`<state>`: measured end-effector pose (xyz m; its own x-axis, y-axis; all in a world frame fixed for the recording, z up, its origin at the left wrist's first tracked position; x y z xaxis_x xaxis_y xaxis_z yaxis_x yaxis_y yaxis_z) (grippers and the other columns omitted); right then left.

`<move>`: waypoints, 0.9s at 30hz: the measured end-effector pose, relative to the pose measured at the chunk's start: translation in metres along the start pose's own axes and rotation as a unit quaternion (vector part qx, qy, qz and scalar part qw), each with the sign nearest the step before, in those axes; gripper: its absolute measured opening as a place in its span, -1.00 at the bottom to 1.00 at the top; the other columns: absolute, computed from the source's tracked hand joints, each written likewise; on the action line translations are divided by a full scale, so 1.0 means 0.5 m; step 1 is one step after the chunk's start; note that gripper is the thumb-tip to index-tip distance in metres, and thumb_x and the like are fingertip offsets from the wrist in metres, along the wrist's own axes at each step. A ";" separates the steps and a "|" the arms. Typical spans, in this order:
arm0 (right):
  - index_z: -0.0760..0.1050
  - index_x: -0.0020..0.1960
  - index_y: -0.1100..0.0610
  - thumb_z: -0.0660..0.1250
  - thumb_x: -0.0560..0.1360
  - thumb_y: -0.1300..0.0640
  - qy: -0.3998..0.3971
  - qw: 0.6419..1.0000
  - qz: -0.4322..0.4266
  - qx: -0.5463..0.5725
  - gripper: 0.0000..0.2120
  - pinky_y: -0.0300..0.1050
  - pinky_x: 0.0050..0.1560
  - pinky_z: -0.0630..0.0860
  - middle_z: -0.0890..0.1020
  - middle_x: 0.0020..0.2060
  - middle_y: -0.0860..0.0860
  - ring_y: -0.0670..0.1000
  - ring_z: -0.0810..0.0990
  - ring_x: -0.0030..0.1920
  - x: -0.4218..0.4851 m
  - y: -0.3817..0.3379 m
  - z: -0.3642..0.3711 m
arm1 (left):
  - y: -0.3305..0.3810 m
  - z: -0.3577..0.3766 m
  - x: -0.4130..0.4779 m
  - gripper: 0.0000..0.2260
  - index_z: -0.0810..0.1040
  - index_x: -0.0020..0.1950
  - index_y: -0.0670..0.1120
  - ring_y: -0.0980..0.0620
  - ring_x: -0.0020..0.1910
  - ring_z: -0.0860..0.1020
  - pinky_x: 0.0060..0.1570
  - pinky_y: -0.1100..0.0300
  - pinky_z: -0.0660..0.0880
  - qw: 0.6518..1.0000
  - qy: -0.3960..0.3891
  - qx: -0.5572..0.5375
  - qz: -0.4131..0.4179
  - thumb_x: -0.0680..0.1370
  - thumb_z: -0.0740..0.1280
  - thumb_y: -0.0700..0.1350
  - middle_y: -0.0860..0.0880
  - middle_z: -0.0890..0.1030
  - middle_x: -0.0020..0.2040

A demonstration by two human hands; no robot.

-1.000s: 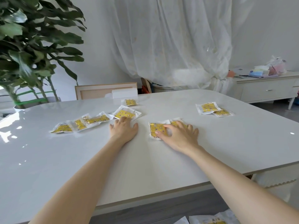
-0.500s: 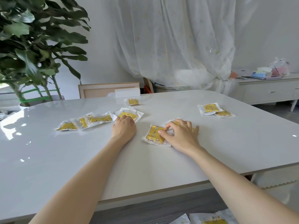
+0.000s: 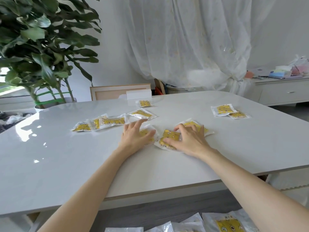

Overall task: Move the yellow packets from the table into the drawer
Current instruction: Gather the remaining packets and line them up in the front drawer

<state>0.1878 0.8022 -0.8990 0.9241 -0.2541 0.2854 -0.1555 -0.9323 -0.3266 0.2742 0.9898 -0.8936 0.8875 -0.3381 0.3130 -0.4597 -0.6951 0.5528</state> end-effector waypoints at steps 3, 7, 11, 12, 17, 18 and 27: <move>0.39 0.29 -0.11 0.31 0.25 -0.49 -0.020 0.998 0.009 0.059 -0.26 0.05 0.43 0.11 0.47 0.28 -0.14 0.00 0.27 0.39 0.006 0.002 -0.003 | -0.005 0.000 -0.002 -0.30 0.23 0.46 0.17 -0.04 0.51 0.00 0.43 0.03 0.05 0.993 -0.106 0.046 -0.034 0.38 0.32 0.34 -0.03 0.24 0.50; 0.26 0.43 -0.06 0.58 0.15 -0.23 -0.065 0.971 0.052 0.224 -0.05 -0.04 0.37 0.30 0.40 0.33 -0.01 0.01 0.32 0.37 0.019 -0.004 -0.010 | -0.021 -0.018 0.004 -0.22 0.15 0.51 0.12 -0.14 0.53 -0.10 0.45 -0.03 0.01 0.988 -0.060 0.036 -0.136 0.38 0.33 0.35 -0.14 0.02 0.55; 0.20 0.44 -0.08 0.66 0.13 -0.02 -0.084 0.957 0.052 0.272 0.01 -0.05 0.30 0.40 0.45 0.25 -0.03 0.00 0.43 0.27 0.026 -0.024 -0.018 | -0.044 -0.025 0.009 -0.17 0.16 0.51 0.09 -0.10 0.45 0.18 0.42 0.01 0.15 0.989 -0.070 -0.011 -0.128 0.34 0.39 0.33 0.03 0.39 0.41; 0.19 0.44 -0.08 0.67 0.12 0.01 -0.081 0.955 0.054 0.279 0.02 -0.04 0.30 0.41 0.45 0.24 -0.04 0.01 0.44 0.26 0.030 -0.026 -0.018 | -0.050 -0.029 0.011 -0.11 0.16 0.50 0.11 -0.07 0.43 0.24 0.42 -0.01 0.18 0.988 -0.085 -0.050 -0.122 0.27 0.43 0.33 0.07 0.43 0.36; 0.16 0.46 -0.01 0.63 0.21 0.24 -0.026 0.904 0.139 0.403 -0.02 -0.07 0.18 0.47 0.38 0.23 -0.05 -0.02 0.43 0.19 0.029 -0.022 -0.015 | -0.049 -0.037 -0.004 -0.11 0.05 0.52 0.16 -0.13 0.46 0.12 0.44 0.02 0.11 0.988 -0.075 -0.033 -0.132 0.33 0.45 0.27 -0.05 0.31 0.40; 0.16 0.45 0.04 0.61 0.24 0.26 -0.010 0.891 0.162 0.424 -0.06 -0.10 0.15 0.45 0.36 0.22 -0.03 -0.03 0.41 0.17 0.028 -0.020 -0.014 | -0.042 -0.040 -0.011 -0.10 0.02 0.54 0.15 -0.14 0.47 0.08 0.43 0.03 0.08 0.988 -0.065 0.011 -0.140 0.33 0.41 0.31 -0.08 0.25 0.44; 0.59 0.08 0.23 0.40 0.48 0.23 0.011 0.753 0.227 0.617 -0.81 0.01 0.04 0.57 0.66 -0.04 0.15 0.12 0.63 -0.07 0.037 -0.006 -0.022 | -0.053 -0.042 -0.014 -0.22 0.39 0.37 0.06 -0.02 0.31 0.39 0.37 0.06 0.27 0.986 -0.097 -0.039 -0.127 0.24 0.44 0.36 0.20 0.54 0.00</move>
<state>0.2014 0.7976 -0.8830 0.8649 -0.4923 -0.0977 0.0017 0.1977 -0.9803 0.2797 1.0239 -0.8941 0.9602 -0.2793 0.0080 -0.2161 -0.7240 0.6551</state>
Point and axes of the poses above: each hand's wrist, its own x-axis towards the middle knuckle, its own z-axis out of the palm, y = z × x, the point moved 1 cm from there along x, towards the middle knuckle
